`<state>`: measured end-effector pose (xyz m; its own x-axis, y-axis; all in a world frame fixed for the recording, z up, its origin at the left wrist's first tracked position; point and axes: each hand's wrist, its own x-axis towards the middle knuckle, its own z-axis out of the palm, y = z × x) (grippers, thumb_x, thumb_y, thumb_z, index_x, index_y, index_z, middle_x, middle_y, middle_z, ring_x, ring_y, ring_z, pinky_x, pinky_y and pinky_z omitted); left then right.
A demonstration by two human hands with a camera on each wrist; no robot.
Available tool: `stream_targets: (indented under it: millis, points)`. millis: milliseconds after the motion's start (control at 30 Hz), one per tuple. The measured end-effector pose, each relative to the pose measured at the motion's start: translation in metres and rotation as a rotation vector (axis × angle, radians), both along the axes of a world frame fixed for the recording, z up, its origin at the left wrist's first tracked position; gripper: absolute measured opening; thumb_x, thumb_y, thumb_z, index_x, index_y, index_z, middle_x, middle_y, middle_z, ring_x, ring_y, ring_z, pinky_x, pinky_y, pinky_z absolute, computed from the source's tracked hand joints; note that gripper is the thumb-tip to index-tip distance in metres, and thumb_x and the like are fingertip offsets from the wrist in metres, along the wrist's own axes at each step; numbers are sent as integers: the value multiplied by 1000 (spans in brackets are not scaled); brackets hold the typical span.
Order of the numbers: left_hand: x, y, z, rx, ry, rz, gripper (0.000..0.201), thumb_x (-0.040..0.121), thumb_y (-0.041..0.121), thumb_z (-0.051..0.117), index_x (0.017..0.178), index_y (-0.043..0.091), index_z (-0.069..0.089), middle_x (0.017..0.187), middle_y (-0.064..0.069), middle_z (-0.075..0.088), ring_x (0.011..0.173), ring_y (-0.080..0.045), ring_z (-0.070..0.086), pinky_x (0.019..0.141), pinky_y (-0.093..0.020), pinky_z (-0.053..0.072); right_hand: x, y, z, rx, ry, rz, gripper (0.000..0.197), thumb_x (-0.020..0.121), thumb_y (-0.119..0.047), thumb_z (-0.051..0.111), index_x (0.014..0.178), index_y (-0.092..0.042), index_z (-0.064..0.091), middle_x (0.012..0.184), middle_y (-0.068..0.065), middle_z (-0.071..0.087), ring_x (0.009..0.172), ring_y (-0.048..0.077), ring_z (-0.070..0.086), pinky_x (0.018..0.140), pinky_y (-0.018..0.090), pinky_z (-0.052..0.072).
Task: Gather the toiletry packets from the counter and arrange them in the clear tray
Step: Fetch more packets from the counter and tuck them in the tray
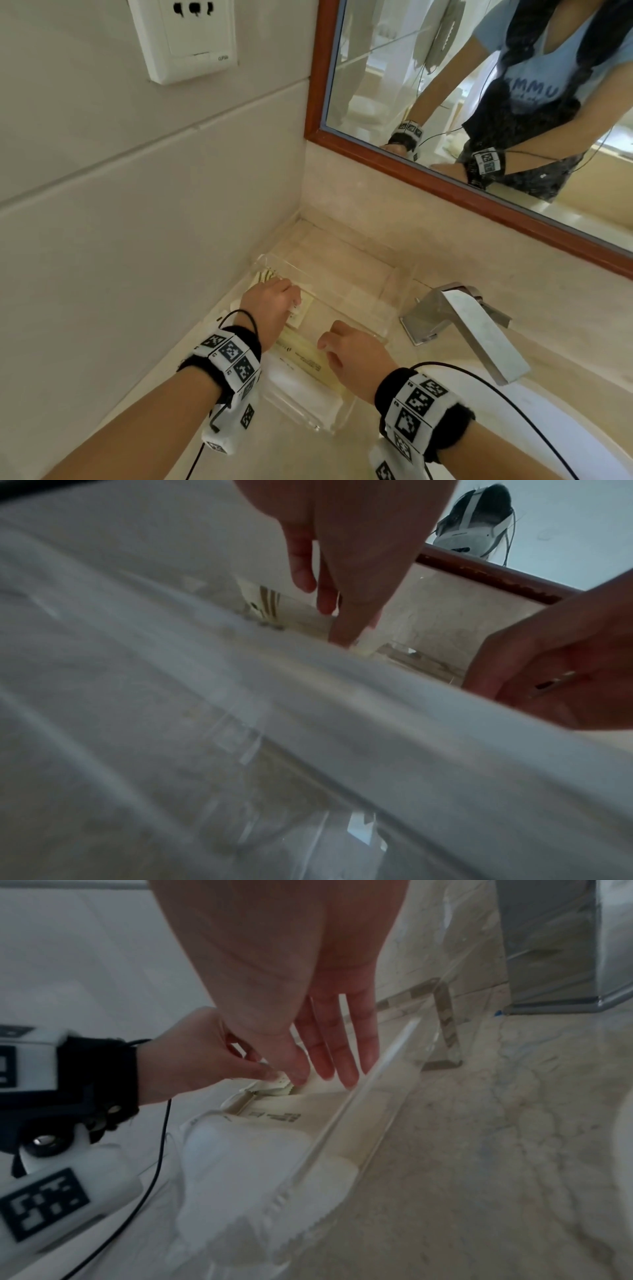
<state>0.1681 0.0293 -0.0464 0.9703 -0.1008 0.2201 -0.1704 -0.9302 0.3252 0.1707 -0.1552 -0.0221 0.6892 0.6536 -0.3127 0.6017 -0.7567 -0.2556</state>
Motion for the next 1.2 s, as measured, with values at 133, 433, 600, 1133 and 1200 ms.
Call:
stream_targets:
  millis: [133, 433, 600, 1133, 1200]
  points:
    - [-1, 3, -1, -46, 124, 21, 27, 69, 5, 77, 94, 14, 73, 90, -4, 69, 92, -24, 63, 71, -30, 52, 2, 3, 2, -6, -11, 3, 33, 96, -8, 39, 123, -12, 57, 119, 7, 54, 93, 30, 62, 71, 29, 43]
    - [1, 12, 11, -73, 232, 77, 29, 91, 15, 53, 116, 21, 65, 126, 5, 61, 121, -13, 51, 101, -27, 40, 3, 12, 1, -80, 31, 21, 38, 96, -8, 40, 130, -15, 52, 125, 7, 52, 106, 28, 57, 78, 31, 46]
    - [-5, 11, 20, -390, 255, 154, 26, 89, 4, 53, 102, 18, 70, 113, -1, 68, 105, -17, 61, 96, -32, 49, 1, 11, 1, -113, 50, 12, 38, 95, -7, 40, 130, -15, 53, 123, 10, 52, 108, 28, 55, 81, 33, 48]
    - [-33, -33, 99, -563, 229, 36, 26, 90, 8, 55, 81, 28, 68, 81, 8, 67, 72, -19, 66, 76, -30, 53, -11, -27, 57, -58, -61, -82, 36, 97, -12, 43, 131, -16, 51, 130, 8, 49, 115, 29, 55, 90, 37, 48]
    - [-35, -49, 108, -545, 218, -1, 34, 90, 8, 55, 75, 37, 64, 79, 11, 66, 69, -16, 65, 74, -29, 53, -17, -45, 67, -47, -82, -109, 35, 97, -13, 42, 131, -16, 52, 130, 8, 49, 115, 29, 56, 88, 37, 48]
